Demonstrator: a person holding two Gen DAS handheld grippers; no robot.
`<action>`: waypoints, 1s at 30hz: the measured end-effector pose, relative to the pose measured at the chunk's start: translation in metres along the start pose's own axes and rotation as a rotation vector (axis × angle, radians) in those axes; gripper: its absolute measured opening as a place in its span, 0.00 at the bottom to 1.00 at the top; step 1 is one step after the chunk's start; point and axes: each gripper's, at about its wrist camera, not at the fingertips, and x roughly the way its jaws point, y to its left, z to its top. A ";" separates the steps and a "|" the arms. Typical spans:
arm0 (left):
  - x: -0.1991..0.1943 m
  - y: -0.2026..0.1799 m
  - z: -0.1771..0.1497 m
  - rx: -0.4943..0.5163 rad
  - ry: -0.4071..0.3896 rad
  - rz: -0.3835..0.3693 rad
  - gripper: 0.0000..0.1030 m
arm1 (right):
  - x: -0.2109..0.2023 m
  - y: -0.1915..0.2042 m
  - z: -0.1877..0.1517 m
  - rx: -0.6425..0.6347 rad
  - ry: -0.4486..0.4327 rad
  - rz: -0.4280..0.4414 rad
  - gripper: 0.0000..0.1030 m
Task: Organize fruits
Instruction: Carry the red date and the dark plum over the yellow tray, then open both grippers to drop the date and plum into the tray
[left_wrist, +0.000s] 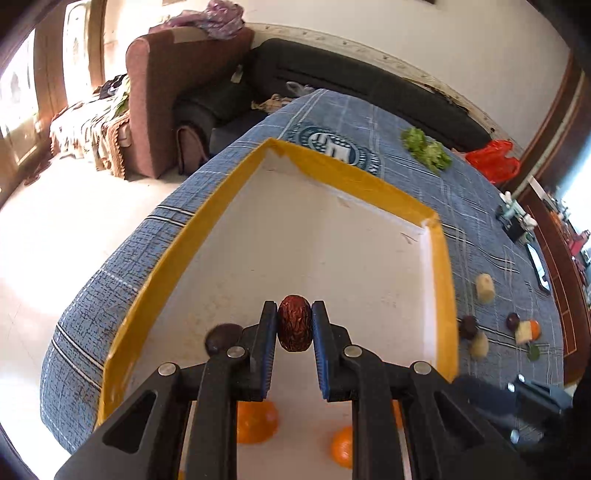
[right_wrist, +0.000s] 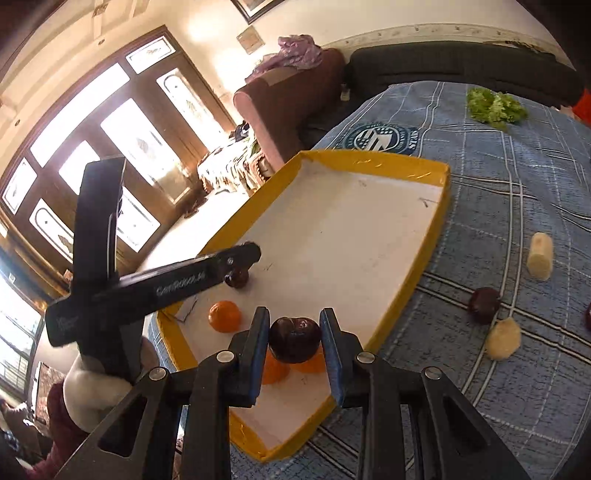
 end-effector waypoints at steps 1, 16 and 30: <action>0.003 0.004 0.002 -0.006 0.004 -0.002 0.18 | 0.006 0.005 -0.002 -0.016 0.011 -0.005 0.31; -0.003 0.016 0.002 -0.050 -0.006 0.006 0.52 | 0.046 0.026 -0.002 -0.084 0.057 -0.073 0.33; -0.080 -0.019 -0.031 0.020 -0.188 0.197 0.78 | -0.007 0.023 -0.019 -0.072 -0.018 -0.094 0.45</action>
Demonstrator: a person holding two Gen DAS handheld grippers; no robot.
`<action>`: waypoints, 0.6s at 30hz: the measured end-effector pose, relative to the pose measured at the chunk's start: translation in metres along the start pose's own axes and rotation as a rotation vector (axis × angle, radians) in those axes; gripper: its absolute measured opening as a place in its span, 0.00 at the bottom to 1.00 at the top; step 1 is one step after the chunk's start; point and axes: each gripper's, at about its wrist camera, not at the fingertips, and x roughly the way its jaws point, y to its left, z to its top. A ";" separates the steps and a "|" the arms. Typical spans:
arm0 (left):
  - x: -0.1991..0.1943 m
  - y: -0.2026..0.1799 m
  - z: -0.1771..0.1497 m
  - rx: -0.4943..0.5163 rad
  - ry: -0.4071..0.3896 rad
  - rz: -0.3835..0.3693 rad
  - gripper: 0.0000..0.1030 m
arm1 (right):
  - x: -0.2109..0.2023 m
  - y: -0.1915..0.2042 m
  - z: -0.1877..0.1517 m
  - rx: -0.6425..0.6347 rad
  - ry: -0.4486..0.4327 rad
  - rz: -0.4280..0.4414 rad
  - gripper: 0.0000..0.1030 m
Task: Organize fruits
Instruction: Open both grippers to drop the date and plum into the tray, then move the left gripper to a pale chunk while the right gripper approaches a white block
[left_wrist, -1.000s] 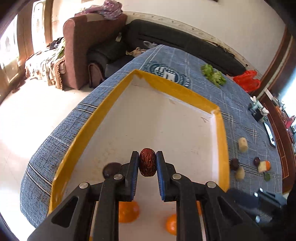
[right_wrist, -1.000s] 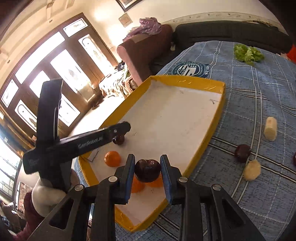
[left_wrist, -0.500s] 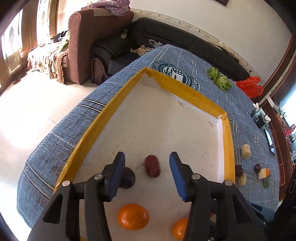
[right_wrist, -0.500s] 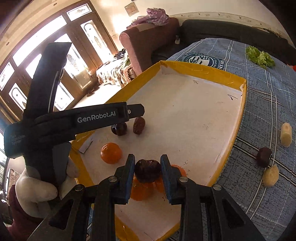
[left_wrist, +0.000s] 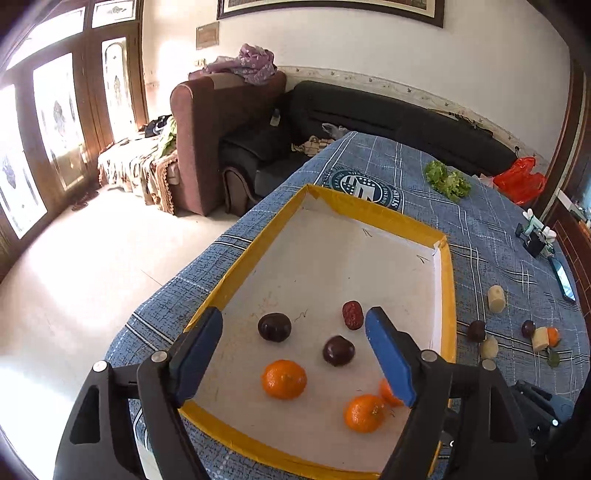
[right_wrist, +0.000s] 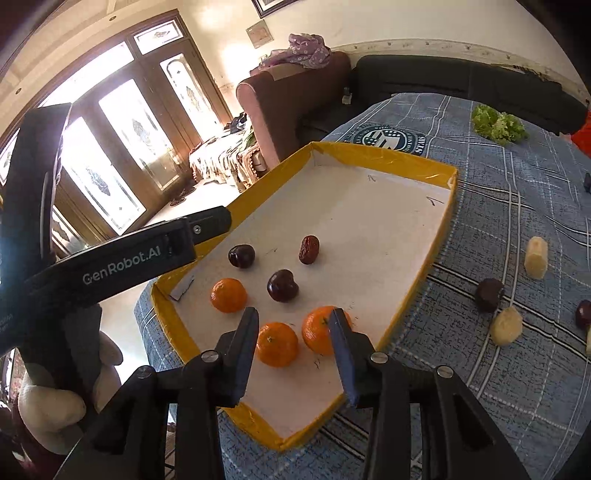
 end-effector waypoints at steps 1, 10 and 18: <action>-0.007 -0.006 -0.002 0.009 -0.016 0.004 0.79 | -0.005 -0.003 -0.003 0.007 -0.007 -0.006 0.46; -0.046 -0.050 -0.015 0.076 -0.077 -0.034 0.80 | -0.054 -0.052 -0.030 0.094 -0.063 -0.072 0.47; -0.052 -0.070 -0.023 0.072 -0.033 -0.205 0.82 | -0.111 -0.133 -0.059 0.208 -0.117 -0.208 0.47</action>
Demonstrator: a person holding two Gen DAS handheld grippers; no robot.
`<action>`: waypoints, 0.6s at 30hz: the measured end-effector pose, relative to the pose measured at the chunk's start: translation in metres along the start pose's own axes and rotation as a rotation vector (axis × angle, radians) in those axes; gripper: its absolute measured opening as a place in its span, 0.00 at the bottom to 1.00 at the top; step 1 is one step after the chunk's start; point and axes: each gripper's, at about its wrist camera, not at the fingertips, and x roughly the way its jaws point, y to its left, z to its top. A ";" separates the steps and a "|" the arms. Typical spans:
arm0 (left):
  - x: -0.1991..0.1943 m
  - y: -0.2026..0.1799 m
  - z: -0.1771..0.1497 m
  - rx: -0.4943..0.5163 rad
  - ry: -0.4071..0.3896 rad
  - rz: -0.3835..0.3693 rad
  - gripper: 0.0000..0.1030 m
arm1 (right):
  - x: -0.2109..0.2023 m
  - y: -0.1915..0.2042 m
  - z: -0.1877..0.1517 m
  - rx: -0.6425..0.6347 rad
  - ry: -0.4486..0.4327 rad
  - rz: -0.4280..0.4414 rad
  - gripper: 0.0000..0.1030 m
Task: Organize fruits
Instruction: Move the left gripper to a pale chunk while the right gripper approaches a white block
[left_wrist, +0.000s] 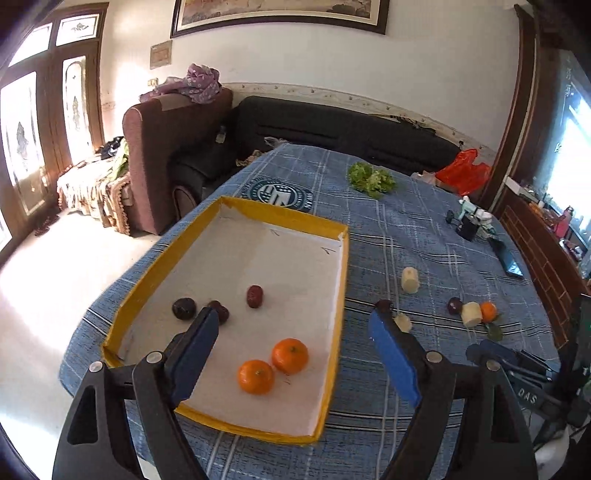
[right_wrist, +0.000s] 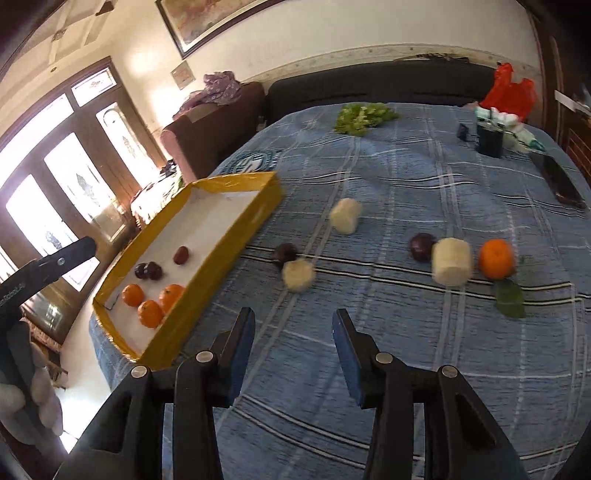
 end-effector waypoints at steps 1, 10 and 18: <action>0.003 -0.002 -0.002 -0.010 0.015 -0.031 0.82 | -0.007 -0.019 0.000 0.023 -0.012 -0.035 0.47; 0.044 -0.054 -0.021 0.075 0.132 -0.167 0.82 | -0.038 -0.122 0.009 0.228 -0.077 -0.169 0.49; 0.082 -0.098 -0.033 0.149 0.190 -0.227 0.82 | 0.005 -0.105 0.029 0.163 -0.055 -0.125 0.49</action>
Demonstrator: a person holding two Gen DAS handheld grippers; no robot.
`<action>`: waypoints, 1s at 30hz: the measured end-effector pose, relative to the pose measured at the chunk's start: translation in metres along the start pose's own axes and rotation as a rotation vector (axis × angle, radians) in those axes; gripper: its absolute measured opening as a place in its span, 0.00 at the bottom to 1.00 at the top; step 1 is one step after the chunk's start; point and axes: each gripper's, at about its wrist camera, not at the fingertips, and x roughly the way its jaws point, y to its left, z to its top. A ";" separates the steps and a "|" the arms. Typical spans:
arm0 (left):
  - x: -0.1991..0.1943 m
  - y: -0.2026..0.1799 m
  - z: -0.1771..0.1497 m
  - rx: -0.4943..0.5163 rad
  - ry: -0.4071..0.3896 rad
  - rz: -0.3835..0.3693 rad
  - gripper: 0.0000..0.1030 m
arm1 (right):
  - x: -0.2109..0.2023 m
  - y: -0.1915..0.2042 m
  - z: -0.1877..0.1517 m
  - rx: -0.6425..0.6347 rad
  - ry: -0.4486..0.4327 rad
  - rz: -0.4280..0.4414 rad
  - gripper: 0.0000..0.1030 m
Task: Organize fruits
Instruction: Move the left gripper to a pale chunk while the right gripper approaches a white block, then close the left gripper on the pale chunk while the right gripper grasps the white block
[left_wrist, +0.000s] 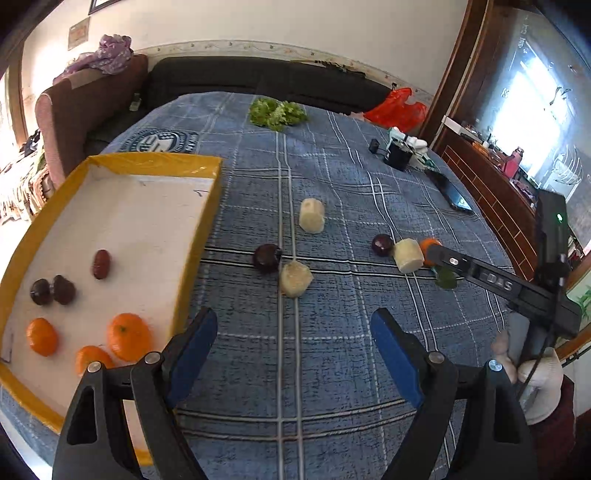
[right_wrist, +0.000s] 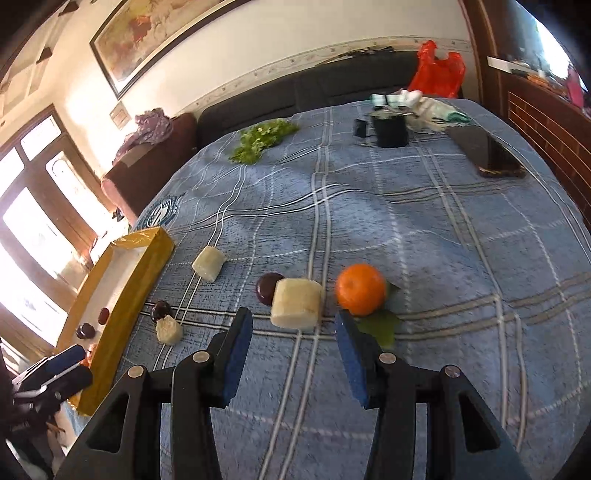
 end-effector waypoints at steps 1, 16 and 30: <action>0.005 -0.001 0.001 0.004 0.004 -0.001 0.82 | 0.009 0.005 0.003 -0.019 0.007 -0.006 0.49; 0.081 -0.007 0.018 0.019 0.091 0.073 0.59 | 0.059 0.014 0.003 -0.115 0.060 -0.084 0.52; 0.091 -0.014 0.017 0.068 0.053 0.176 0.27 | 0.059 0.014 0.002 -0.102 0.054 -0.072 0.51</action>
